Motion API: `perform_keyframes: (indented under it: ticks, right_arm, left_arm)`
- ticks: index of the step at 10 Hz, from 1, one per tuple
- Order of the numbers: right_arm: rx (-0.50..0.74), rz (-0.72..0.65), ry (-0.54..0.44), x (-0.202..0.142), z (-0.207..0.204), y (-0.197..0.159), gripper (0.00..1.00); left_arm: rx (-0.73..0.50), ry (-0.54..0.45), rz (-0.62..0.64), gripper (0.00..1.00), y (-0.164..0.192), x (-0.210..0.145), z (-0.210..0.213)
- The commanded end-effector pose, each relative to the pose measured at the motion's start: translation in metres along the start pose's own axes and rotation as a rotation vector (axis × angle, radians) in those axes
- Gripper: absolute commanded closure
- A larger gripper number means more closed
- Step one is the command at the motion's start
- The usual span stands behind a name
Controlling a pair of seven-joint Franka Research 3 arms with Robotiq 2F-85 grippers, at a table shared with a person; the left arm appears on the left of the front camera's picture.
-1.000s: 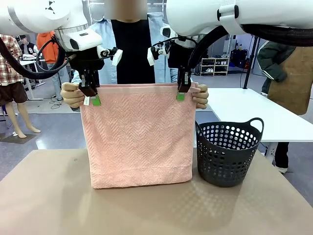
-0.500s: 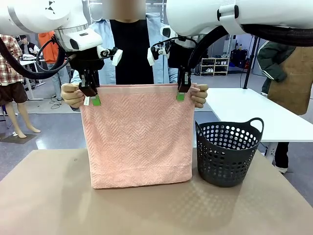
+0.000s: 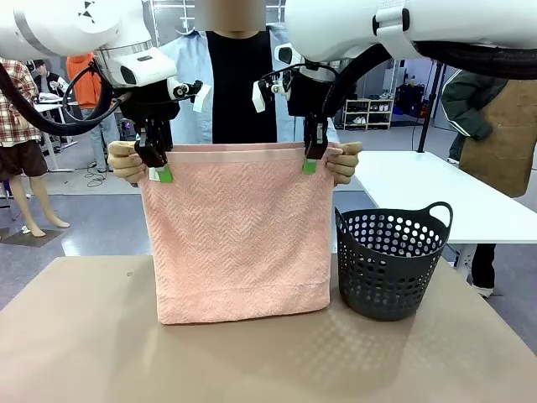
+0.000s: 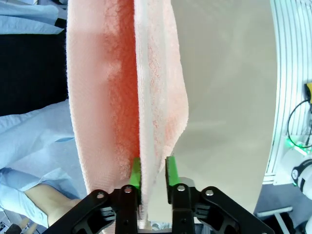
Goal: Fold the towel.
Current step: Release the end of the 100 cm Hotel Towel you were holding and grab the top end of the folded side.
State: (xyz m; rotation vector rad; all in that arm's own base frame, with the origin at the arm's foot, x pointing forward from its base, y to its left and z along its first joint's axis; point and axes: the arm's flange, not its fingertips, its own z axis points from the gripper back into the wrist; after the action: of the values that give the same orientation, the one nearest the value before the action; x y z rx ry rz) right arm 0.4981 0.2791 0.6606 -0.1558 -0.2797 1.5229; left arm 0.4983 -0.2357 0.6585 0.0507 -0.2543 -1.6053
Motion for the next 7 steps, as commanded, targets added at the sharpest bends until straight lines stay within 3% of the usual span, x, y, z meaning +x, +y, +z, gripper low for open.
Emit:
perform_keyframes:
  ticks: [1, 2, 3, 4, 5, 6, 7]
  right_arm:
    - [-0.01, 0.014, -0.005, -0.001, 0.006, 0.003, 0.42]
    - [-0.008, 0.015, -0.018, -0.002, 0.008, 0.004, 0.29]
    - [-0.013, 0.017, -0.024, -0.003, 0.013, 0.007, 0.08]
    - [-0.03, 0.027, -0.024, -0.003, 0.018, 0.01, 0.0]
    - [-0.053, 0.035, -0.024, -0.003, 0.026, 0.013, 0.0]
    - [-0.077, 0.039, -0.029, -0.004, 0.035, 0.016, 0.0]
    - [-0.093, 0.046, -0.036, -0.005, 0.046, 0.017, 0.1]
  left_arm:
    - [0.016, 0.019, 0.006, 0.06, -0.005, 0.0, 0.007]
    - [0.013, 0.02, 0.009, 0.0, -0.008, 0.0, 0.01]
    - [0.016, 0.018, 0.018, 0.0, -0.012, 0.0, 0.016]
    - [0.029, 0.014, 0.018, 0.0, -0.015, 0.001, 0.021]
    - [0.049, 0.011, 0.029, 0.1, -0.019, 0.003, 0.03]
    - [0.072, 0.005, 0.037, 0.0, -0.023, 0.005, 0.039]
    - [0.095, 0.009, 0.039, 0.0, -0.025, 0.007, 0.048]
